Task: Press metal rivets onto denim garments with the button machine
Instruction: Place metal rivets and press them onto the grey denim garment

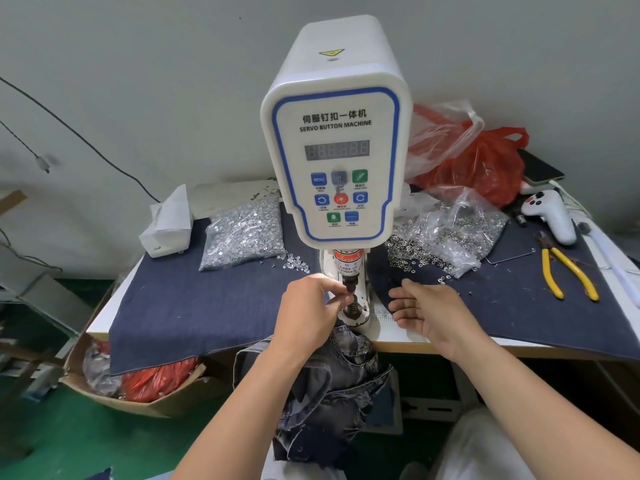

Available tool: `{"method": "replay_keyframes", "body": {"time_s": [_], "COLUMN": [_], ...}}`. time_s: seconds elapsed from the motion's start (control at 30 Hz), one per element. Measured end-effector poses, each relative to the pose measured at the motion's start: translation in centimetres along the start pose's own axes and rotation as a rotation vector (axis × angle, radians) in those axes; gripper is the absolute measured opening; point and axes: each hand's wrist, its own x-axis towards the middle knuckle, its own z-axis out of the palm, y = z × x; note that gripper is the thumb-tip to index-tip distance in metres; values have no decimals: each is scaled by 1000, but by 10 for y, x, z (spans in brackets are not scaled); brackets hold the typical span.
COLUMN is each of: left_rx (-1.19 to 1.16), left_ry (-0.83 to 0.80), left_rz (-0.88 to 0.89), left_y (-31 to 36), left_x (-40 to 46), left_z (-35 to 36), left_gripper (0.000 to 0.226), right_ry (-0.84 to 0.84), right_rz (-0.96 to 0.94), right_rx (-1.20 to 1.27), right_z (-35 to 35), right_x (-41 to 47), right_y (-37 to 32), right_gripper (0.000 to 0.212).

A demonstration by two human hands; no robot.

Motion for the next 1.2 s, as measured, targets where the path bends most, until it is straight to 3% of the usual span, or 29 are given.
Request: {"method": "replay_keyframes", "body": {"time_s": [0.27, 0.37, 0.5, 0.7, 0.83, 1.0, 1.1, 1.2], "left_rx": [-81, -290, -471, -668, -827, -829, -705, -474], "left_ry": [26, 13, -20, -74, -91, -107, -117, -324], "left_rz": [-18, -125, -229, -366, -421, -340, -136, 36], "left_y": [-6, -17, -23, -27, -31, -28, -34, -38], "left_x": [-3, -9, -16, -17, -19, -22, -30, -38], "left_z": [-3, -7, -11, -18, -21, -28, -35, -44], "left_gripper": [3, 11, 13, 17, 17, 34, 39, 28], "right_ry": [4, -88, -403, -385, -362, -443, -500, -560], "right_rz": [-39, -255, -554, -688, -677, -698, -651, -578], "right_rx": [-35, -299, -755, -1048, -1083, -1102, -1021, -880], "right_z": [2, 5, 13, 13, 9, 13, 6, 0], "right_x": [-6, -24, -57, -66, -61, -57, -57, -57], "right_y": [1, 2, 8, 40, 46, 36, 23, 5], "right_gripper": [32, 23, 8, 26, 27, 33, 32, 23]}}
